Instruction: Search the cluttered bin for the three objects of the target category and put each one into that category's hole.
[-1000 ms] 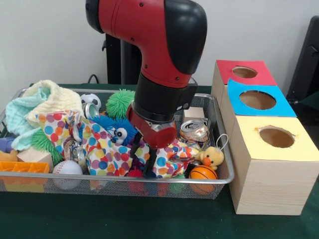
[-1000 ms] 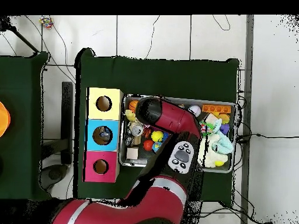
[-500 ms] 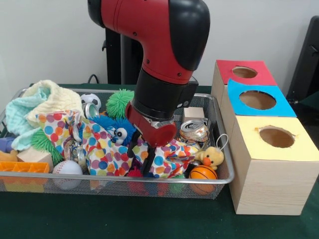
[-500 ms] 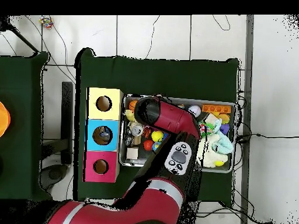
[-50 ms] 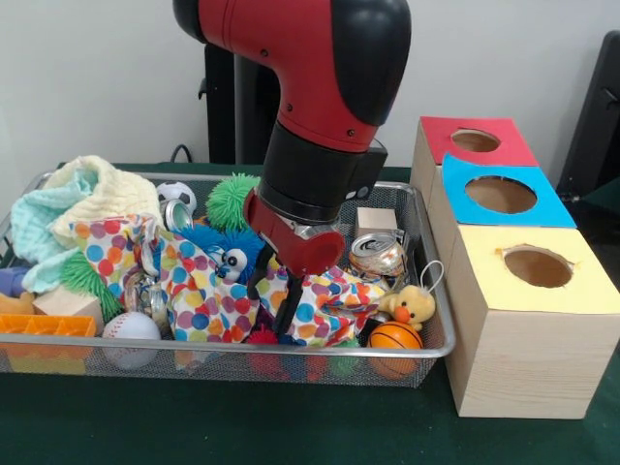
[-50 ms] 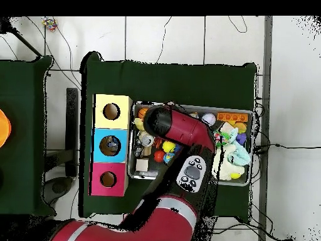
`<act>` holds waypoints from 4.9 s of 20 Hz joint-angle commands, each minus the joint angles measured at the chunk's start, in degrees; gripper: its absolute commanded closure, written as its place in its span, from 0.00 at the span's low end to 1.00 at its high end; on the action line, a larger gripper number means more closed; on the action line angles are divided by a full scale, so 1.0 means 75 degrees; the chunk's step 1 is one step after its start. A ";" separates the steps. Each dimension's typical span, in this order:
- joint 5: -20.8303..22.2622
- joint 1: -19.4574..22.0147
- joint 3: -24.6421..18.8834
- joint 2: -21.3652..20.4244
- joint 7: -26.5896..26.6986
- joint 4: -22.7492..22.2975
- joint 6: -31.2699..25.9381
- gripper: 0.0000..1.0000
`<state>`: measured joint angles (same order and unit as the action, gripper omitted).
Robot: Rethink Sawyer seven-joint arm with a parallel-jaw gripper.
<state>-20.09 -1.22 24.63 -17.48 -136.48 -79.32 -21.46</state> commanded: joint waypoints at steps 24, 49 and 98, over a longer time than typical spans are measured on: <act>0.1503 0.1714 -0.2775 -0.0168 -0.0458 -0.2531 0.2361 0.00; 0.1794 0.1344 -0.2002 -0.0315 -0.0190 -0.1824 0.1278 0.00; 0.2507 0.1423 -0.2443 -0.2359 -0.0296 -0.2161 -0.0440 0.00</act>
<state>-1.12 10.38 11.82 -37.18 -136.48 -94.44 -17.49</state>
